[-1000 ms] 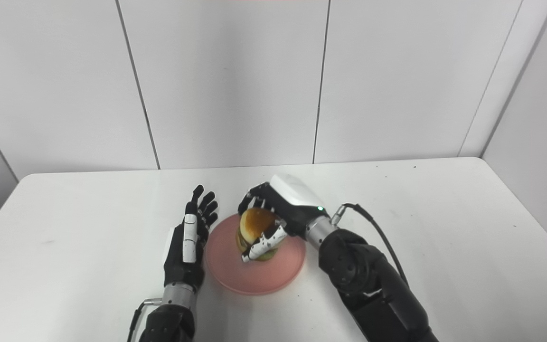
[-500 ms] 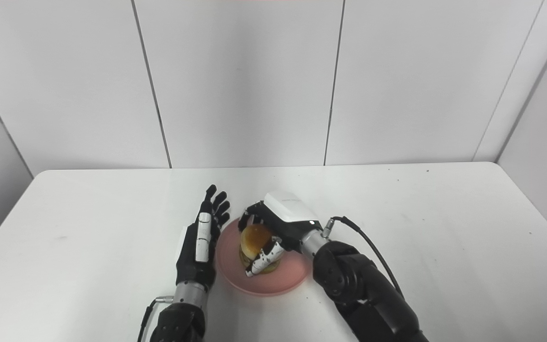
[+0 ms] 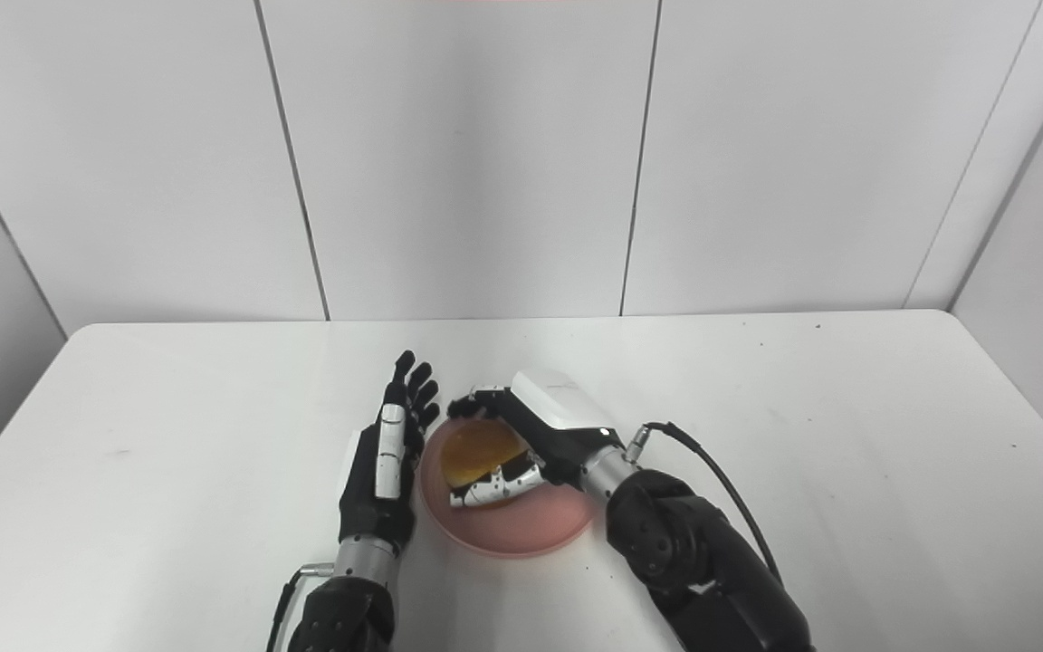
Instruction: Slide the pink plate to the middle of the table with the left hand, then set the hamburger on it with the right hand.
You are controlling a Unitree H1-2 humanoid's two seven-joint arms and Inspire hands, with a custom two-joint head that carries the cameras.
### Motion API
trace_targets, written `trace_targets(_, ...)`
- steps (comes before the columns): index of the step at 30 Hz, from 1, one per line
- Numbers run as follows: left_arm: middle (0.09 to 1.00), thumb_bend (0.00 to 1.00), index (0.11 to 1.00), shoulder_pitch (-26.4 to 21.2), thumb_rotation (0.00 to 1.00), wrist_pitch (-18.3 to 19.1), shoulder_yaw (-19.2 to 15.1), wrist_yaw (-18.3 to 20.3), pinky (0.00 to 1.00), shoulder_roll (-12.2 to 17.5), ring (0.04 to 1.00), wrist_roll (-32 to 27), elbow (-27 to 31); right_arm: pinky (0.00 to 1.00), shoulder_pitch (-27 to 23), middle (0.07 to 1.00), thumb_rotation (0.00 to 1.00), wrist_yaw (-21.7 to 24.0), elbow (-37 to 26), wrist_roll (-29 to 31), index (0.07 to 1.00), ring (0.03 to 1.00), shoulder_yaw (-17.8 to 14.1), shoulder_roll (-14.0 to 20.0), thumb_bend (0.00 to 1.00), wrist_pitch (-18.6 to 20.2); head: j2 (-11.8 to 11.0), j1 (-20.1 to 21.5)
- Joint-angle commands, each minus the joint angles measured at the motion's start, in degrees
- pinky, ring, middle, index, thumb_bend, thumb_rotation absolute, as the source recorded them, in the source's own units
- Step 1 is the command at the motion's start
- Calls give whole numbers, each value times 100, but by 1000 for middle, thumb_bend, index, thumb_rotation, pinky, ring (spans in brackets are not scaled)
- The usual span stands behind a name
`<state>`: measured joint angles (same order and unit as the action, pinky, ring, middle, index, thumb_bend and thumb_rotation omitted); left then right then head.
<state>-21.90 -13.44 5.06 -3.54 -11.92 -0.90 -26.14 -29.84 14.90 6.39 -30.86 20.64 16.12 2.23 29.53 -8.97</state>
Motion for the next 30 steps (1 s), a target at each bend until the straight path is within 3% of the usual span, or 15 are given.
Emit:
trace_targets(1,963,685,958,360,1000,-8,2,-41,971,-82,960,61,-250,955,-43,994,498,-67,-320,293,962,995,-200,28,644,-301,2,1)
trace_targets(7,948,680,951,387,1000,-37,-15,-125,940,-73,938,90,-229,920,274,1000,550,-234,-535,599,991,1000,-500,-19,657,-503,-2,54)
trace_targets(13,961,705,975,381,1000,26,-23,-38,981,-6,954,23,-207,930,589,1000,625,-941,-190,855,1000,1000,-896,-199,691,-1336,4,130)
trace_targets(17,959,713,975,392,1000,44,-62,-19,988,15,954,-36,-190,951,700,1000,628,-1270,-30,1065,1000,1000,-1144,-396,683,-1576,-1,211)
trace_targets(18,959,716,975,395,1000,39,-74,-15,993,15,956,-55,-188,974,726,1000,681,-1338,-11,1120,1000,1000,-1206,-452,680,-1572,-1,211)
trace_targets(20,966,716,981,400,1000,-18,-98,42,998,28,963,-115,-201,986,776,1000,760,-1487,160,1383,1000,1000,-1403,-607,676,-1626,-10,245)
trace_targets(24,982,714,992,419,1000,-109,-148,94,1000,51,979,-149,-194,1000,801,1000,814,-1444,712,2429,1000,1000,-1841,-911,660,-1989,-13,299)
trace_targets(30,987,732,994,446,1000,-184,-124,31,1000,101,981,-52,-188,1000,859,1000,874,-1262,769,3312,1000,1000,-2129,-1183,647,-1836,6,377)
